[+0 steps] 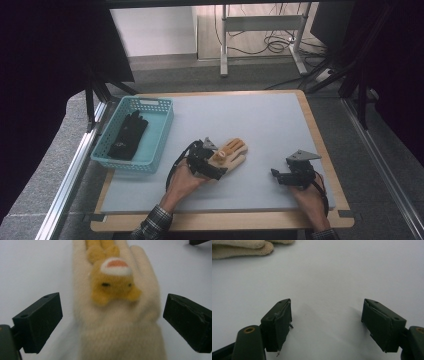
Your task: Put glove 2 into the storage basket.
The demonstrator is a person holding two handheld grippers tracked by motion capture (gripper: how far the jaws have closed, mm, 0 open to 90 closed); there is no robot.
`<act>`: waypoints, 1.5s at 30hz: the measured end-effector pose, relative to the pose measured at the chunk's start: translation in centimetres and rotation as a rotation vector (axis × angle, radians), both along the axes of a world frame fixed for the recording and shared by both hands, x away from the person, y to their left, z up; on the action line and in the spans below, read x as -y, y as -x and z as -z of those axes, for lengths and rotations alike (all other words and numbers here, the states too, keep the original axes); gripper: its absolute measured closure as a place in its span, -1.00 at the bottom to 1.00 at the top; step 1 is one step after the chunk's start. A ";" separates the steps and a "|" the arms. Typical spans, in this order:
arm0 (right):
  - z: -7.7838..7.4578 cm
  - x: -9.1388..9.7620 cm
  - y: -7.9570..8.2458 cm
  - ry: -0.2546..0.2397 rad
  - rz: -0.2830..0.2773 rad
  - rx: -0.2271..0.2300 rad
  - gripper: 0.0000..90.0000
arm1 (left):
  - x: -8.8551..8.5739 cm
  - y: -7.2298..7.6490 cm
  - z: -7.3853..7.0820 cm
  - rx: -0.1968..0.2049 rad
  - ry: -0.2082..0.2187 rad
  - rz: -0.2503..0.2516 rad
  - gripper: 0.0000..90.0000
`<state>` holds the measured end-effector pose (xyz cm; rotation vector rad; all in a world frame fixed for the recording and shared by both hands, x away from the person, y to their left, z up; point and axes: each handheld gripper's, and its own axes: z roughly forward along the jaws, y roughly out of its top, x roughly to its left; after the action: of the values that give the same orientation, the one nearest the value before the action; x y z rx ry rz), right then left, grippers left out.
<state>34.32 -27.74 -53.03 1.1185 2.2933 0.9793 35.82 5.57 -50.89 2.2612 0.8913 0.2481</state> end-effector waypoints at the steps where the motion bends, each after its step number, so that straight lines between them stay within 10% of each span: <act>1: 0.0 0.0 0.0 0.000 0.000 0.000 -0.48 | 0.3 -0.1 0.1 0.000 -0.007 0.002 -0.94; 11: 0.0 0.0 0.0 0.000 -0.001 0.000 -0.48 | 2.3 -1.8 1.7 -0.025 -0.104 -0.005 -0.93; 16: 0.0 0.0 0.0 0.000 0.000 0.000 -0.48 | 2.5 -2.1 2.0 -0.043 -0.095 0.011 -0.85; 29: 0.0 0.0 0.0 0.001 0.000 0.000 -0.48 | 2.6 -1.1 1.0 -0.059 -0.115 0.038 0.09; 45: 0.0 0.0 0.0 0.000 0.001 -0.001 -0.49 | 0.7 -2.0 -0.8 -0.032 -0.072 -0.004 0.20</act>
<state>34.32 -27.74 -53.04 1.1196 2.2934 0.9784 37.78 4.84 -50.13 2.3365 0.9167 0.2502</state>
